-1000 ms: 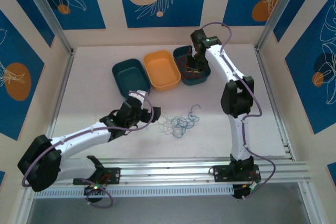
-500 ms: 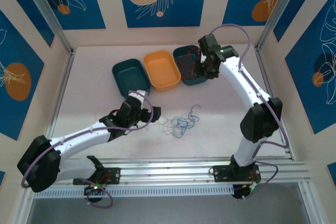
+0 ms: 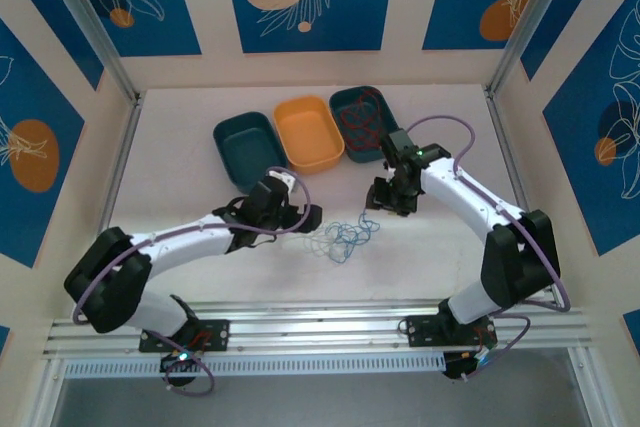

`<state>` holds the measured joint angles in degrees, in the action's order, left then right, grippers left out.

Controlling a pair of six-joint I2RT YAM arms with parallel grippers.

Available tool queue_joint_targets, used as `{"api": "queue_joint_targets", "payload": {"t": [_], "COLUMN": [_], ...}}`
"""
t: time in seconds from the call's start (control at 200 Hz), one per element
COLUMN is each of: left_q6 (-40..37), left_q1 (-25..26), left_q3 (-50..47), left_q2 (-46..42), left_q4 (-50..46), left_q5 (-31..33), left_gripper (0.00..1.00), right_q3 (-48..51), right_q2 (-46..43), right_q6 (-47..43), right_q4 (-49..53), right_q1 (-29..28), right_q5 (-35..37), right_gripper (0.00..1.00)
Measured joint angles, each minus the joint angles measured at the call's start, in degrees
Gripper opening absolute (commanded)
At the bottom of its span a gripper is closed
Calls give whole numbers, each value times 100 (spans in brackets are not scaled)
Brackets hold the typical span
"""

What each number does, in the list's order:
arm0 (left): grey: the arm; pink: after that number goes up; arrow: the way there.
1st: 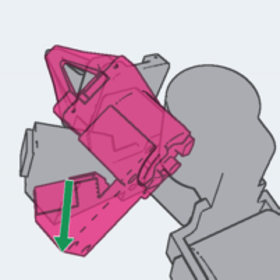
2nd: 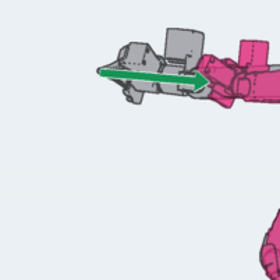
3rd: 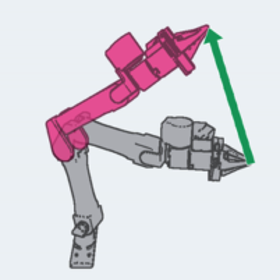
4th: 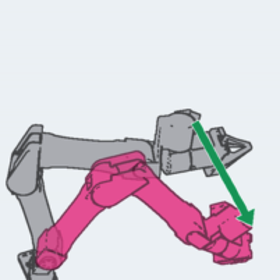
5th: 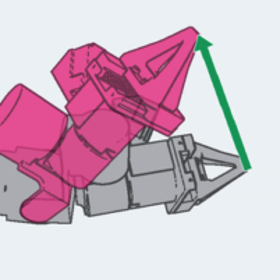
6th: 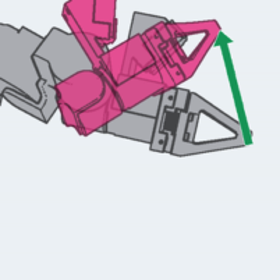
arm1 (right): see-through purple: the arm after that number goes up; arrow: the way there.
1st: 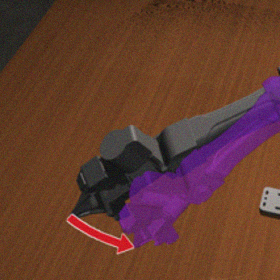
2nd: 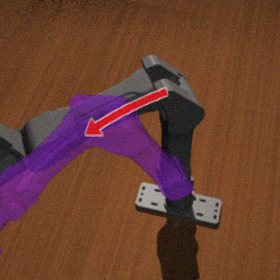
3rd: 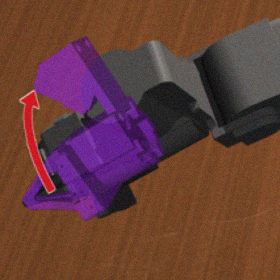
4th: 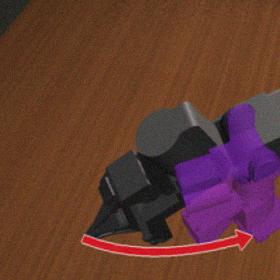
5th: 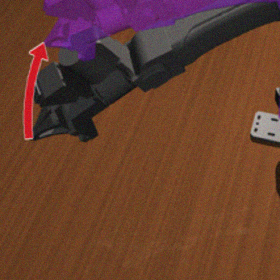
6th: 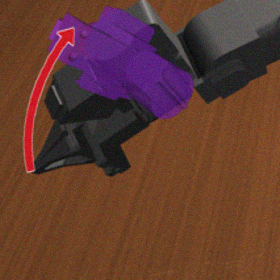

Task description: Untangle the cables

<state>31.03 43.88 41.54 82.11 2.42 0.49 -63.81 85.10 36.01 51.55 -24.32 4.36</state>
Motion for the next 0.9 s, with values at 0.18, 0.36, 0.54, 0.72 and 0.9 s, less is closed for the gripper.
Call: {"api": "queue_joint_targets", "payload": {"t": [0.18,0.36,0.54,0.72,0.9], "left_q6": [79,46,-149,-662,-1563], "left_q1": [4,63,221,389,404], "left_q3": [79,396,901,1445,2065], "left_q2": [442,892,1228,1462,1692], "left_q4": [164,372,424,57,-776], "left_q5": [-616,-1235,-1644,-1829,-1954], "left_gripper": [89,79,69,58,54], "right_q3": [308,557,949,1274,1504], "right_q2": [-310,-444,-732,-1204,-1711], "right_q6": [87,177,238,245,201], "right_q4": [-238,-376,-560,-824,-1080], "right_q1": [-48,4,243,619,927], "right_q5": [-164,-162,-179,-315,-437], "right_gripper": [48,56,70,99,99]}}
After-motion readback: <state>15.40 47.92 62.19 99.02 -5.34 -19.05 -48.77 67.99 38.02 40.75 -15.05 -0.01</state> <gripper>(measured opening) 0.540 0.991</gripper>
